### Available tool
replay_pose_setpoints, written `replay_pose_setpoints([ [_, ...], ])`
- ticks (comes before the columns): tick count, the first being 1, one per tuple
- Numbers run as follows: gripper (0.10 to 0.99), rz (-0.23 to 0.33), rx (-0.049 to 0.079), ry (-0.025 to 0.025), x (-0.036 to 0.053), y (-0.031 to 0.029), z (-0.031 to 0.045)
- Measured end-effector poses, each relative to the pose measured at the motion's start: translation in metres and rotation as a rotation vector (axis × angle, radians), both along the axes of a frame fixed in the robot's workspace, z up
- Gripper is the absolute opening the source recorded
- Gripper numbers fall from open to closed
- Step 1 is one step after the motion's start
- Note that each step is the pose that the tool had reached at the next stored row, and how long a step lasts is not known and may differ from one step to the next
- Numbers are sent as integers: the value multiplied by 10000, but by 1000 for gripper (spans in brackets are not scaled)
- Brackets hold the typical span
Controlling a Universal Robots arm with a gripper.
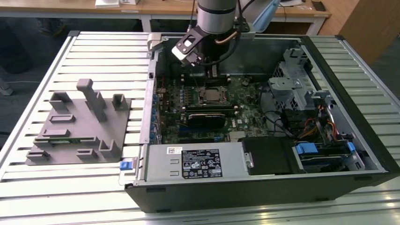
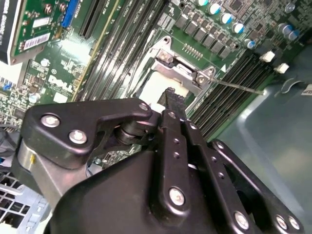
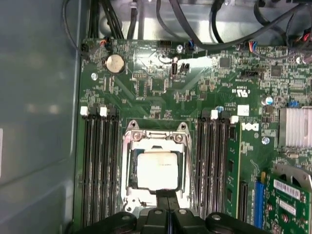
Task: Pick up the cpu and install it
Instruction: 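Close the cpu cover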
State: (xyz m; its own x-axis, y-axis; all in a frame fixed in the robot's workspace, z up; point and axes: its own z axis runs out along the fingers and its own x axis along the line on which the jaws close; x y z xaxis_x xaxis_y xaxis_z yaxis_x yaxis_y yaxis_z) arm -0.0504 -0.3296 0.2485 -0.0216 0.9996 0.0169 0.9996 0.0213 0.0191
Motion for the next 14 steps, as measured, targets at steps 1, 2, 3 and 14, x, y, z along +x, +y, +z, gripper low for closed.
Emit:
replay_pose_setpoints([
  [1,106,0,-2,2,-17,0,-13],
  [2,106,0,-1,1,-18,0,-19],
  [3,106,1,-1,2,-20,0,-26],
  [14,106,20,-1,7,-22,0,-172],
])
